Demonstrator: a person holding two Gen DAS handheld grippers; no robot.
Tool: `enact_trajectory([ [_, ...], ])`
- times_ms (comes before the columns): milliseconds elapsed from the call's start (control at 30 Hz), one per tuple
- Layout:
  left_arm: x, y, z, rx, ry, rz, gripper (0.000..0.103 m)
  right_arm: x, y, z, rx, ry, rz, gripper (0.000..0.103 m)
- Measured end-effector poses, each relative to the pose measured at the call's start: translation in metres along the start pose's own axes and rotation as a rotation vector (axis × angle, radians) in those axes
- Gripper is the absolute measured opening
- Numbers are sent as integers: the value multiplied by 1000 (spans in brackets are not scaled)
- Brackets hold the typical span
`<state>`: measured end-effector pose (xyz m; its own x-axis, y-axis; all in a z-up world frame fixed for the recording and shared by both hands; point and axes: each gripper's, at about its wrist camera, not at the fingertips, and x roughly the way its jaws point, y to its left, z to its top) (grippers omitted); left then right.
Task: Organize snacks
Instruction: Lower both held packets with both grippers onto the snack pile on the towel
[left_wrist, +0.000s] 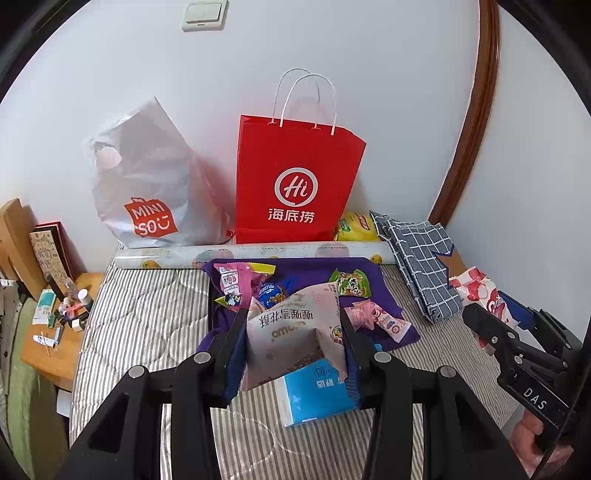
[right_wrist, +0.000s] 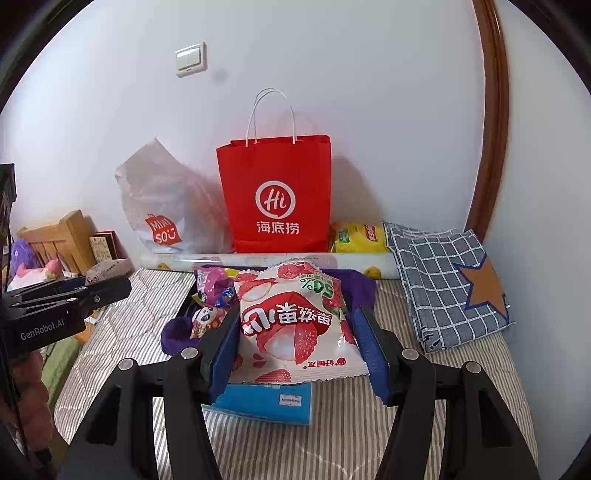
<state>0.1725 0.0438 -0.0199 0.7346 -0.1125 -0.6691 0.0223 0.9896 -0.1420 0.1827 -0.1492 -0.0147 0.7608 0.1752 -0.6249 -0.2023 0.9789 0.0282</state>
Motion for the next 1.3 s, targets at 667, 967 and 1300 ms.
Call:
enact_trajectory([
  [667, 27, 4, 22, 4, 18, -3, 42, 28, -7, 17, 11, 17, -4, 60],
  [967, 42, 3, 28, 16, 37, -3, 42, 44, -12, 21, 29, 29, -4, 60],
  [1300, 57, 3, 34, 26, 53, -12, 42, 59, -17, 25, 40, 42, -12, 60],
])
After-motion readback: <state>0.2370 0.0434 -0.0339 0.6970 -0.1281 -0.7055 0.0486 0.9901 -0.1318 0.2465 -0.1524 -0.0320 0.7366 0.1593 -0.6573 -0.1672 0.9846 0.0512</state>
